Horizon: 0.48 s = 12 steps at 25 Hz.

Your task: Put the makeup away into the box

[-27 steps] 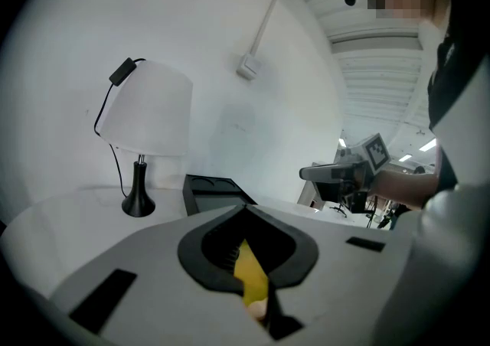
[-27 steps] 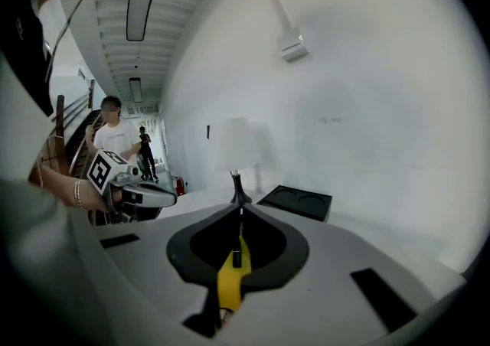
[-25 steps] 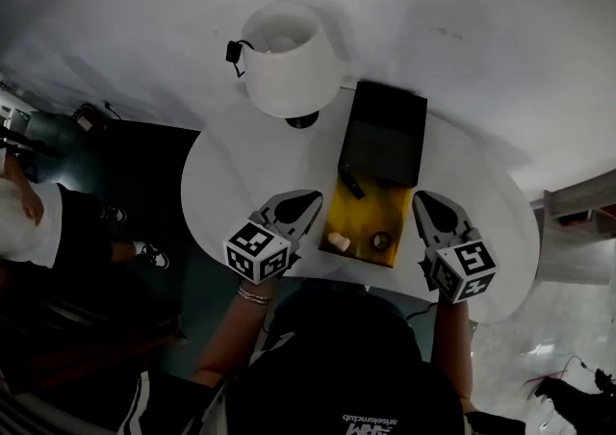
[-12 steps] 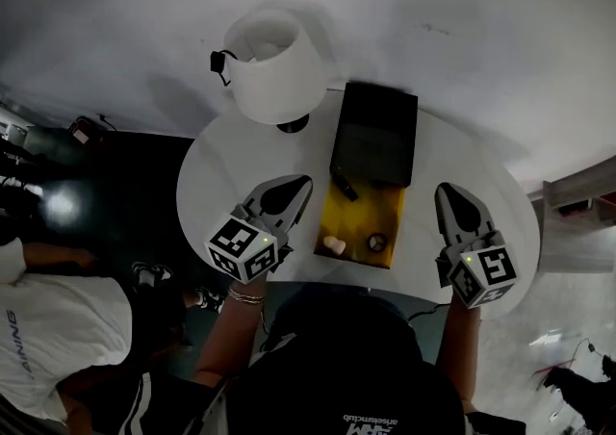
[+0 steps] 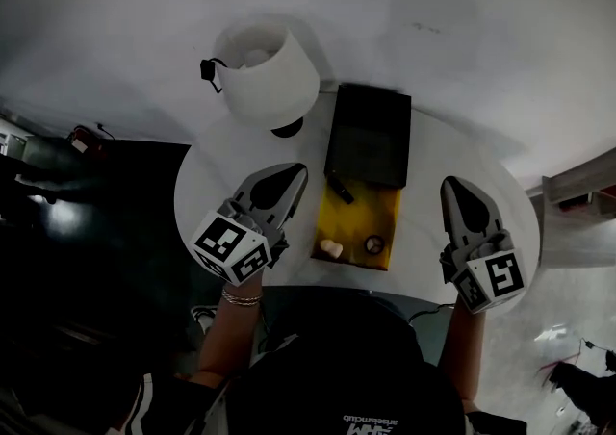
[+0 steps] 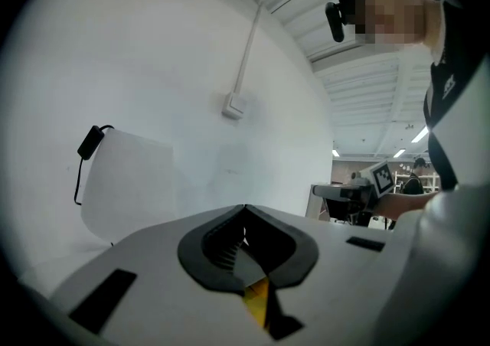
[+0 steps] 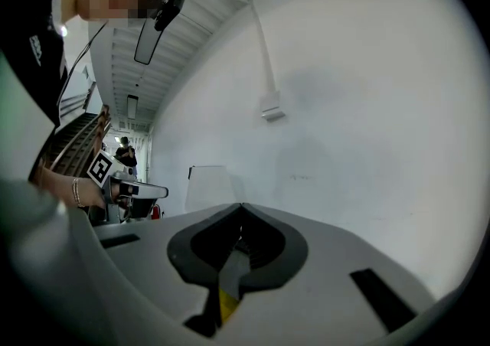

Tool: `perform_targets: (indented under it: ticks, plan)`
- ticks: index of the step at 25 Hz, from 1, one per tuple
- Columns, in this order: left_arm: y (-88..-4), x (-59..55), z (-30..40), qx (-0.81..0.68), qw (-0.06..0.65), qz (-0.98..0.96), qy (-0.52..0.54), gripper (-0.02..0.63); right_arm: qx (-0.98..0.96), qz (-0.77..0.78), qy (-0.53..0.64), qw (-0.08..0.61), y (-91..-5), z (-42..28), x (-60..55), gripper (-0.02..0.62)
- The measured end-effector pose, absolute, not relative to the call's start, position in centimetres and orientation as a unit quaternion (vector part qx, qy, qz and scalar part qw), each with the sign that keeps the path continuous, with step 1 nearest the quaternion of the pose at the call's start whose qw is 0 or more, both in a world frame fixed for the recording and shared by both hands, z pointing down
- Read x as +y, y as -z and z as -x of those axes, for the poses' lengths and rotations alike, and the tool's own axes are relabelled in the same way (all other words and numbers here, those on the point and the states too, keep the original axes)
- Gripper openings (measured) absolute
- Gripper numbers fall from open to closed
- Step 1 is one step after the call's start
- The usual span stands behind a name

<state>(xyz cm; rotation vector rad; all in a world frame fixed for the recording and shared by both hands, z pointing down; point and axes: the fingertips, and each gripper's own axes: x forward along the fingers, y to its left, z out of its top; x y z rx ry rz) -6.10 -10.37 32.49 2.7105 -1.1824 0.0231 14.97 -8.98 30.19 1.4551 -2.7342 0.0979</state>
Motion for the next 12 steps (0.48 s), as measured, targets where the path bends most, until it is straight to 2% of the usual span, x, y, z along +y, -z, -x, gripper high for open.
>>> perform_targets:
  ticks: [12]
  plan:
    - [-32.11,-10.33,5.13,-0.395,0.074,-0.916,-0.019,0.017,-0.887,-0.460,-0.017,0.026,-29.53,-14.60,-9.08,0.018]
